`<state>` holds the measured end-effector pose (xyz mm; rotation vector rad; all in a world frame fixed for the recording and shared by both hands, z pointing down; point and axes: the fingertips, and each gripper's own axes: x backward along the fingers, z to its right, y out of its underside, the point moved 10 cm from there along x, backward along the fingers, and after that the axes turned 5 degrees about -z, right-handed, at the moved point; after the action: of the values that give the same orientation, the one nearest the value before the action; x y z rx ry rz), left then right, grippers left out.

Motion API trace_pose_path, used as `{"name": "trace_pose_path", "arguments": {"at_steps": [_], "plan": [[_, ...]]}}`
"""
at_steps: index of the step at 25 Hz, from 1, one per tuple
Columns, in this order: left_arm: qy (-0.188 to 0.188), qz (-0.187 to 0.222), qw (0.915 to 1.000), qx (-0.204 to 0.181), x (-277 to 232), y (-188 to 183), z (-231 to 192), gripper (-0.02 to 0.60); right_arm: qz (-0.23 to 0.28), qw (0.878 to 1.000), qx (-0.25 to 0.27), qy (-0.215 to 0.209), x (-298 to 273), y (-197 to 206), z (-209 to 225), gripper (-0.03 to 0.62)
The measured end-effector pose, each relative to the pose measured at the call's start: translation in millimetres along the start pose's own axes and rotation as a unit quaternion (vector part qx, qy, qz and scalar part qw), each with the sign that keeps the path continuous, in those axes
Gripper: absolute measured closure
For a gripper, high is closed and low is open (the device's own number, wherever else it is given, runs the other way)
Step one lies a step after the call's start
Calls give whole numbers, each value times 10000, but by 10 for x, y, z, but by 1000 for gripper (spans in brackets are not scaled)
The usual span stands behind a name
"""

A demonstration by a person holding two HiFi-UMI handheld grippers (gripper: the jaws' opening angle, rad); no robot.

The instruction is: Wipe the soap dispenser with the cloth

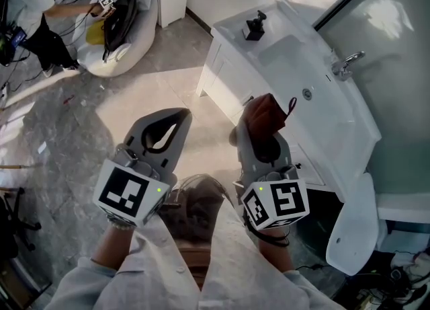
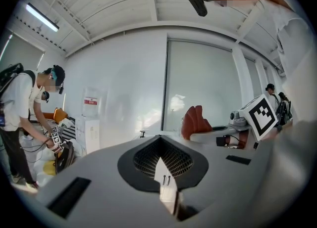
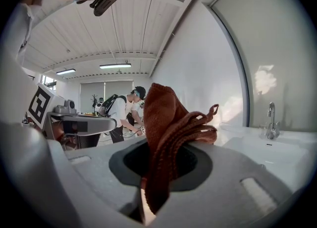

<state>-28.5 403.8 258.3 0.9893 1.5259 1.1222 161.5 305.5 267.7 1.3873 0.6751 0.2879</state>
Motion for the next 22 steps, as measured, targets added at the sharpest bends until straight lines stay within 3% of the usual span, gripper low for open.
{"name": "trace_pose_path", "arguments": {"at_steps": [11,22], "plan": [[4,-4,10000,-10,-181,-34,-105,577,-59,10000,-27,7,-186,3,153,511],[46,-84,9999,108,-786,-140,-462,577,-184,9998,-41,-8,-786,-122,548,511]]}}
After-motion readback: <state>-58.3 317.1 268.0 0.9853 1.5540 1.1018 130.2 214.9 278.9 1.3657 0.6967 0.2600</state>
